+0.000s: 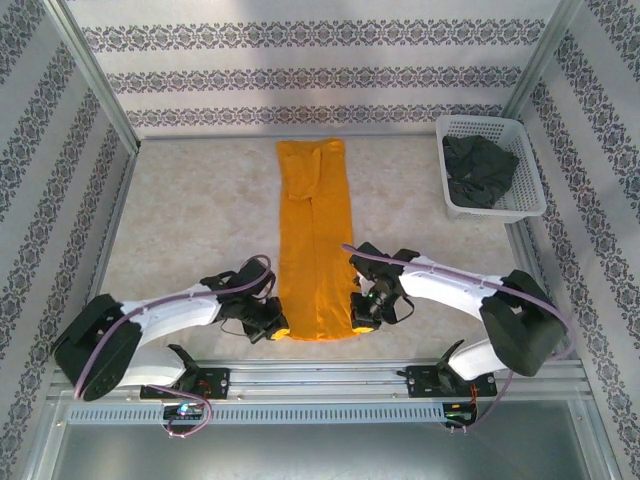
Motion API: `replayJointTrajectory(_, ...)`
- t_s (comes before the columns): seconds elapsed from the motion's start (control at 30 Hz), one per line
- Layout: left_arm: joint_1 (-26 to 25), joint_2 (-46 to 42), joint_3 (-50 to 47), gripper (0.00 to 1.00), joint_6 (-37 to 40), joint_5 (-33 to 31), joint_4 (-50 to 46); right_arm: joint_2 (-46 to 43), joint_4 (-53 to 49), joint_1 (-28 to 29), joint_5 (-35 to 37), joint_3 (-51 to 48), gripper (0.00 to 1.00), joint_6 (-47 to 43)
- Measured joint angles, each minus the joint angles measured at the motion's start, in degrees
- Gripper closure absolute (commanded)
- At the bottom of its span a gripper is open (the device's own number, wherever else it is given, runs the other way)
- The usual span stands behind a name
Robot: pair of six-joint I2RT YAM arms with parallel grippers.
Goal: Fold and stack the t-shirts
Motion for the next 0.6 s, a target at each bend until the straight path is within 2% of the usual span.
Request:
replayJointTrajectory(0.2,-0.24,-4.28,0.24,1.00,-2.49,-1.90,1.66,-5.35,-2.64,-0.61,-0.33,1.03,1.00,2.80)
replayJointTrajectory(0.4,0.92,-6.56,8.72,1.00,-2.97,-9.53,1.68,-6.34,-3.15,-5.88,1.49,5.99,1.00,6.25)
replayJointTrajectory(0.6,8.07,-0.68,16.02,1.00,-2.64,-12.52,4.96,-0.83,-1.42,-11.67,3.06,16.00,1.00,7.87)
